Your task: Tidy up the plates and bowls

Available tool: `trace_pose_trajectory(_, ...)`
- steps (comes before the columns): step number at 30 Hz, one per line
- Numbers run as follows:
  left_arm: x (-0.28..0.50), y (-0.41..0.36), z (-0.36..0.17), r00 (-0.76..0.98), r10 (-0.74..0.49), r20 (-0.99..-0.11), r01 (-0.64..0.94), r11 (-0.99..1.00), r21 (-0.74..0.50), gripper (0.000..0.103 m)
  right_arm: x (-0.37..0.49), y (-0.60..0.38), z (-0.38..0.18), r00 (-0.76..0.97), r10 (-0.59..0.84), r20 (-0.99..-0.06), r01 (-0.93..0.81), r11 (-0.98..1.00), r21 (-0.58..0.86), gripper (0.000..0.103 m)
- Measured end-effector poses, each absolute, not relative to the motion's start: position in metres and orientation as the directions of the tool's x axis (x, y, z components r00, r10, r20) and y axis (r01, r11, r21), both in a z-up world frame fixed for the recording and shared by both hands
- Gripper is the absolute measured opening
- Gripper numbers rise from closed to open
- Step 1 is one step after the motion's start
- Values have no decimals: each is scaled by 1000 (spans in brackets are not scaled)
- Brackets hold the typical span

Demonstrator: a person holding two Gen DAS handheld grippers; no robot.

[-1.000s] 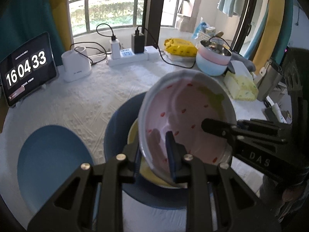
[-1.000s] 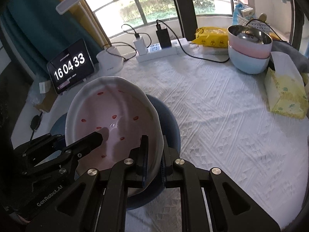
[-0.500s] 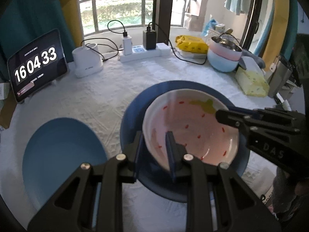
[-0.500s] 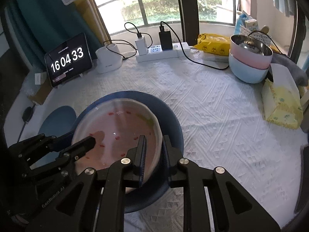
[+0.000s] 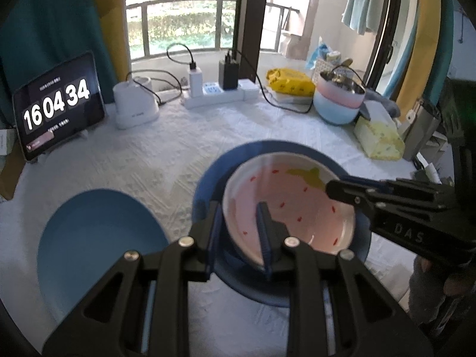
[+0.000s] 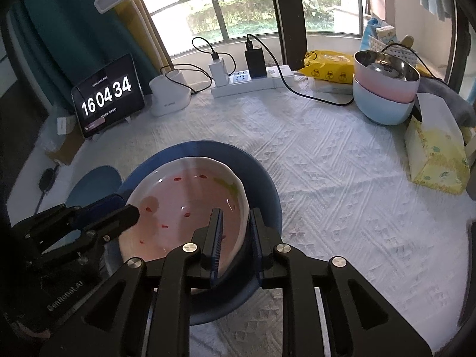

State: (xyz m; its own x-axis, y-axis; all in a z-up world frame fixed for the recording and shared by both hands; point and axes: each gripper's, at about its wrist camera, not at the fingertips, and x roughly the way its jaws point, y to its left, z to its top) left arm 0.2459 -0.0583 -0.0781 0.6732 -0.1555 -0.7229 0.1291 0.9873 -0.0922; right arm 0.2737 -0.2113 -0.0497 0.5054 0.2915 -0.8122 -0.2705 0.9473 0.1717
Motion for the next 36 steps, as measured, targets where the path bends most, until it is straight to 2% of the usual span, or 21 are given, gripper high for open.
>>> trace_pose_trajectory(14, 248, -26, -69, 705, -122, -699, 72, 992, -101, 27, 266, -233, -25, 570, 280, -772, -245, 955, 166, 20)
trace_pose_trajectory(36, 258, -27, -92, 656, -99, -748, 69, 995, -72, 29, 273, -245, -59, 502, 298, -812, -207, 953, 221, 21)
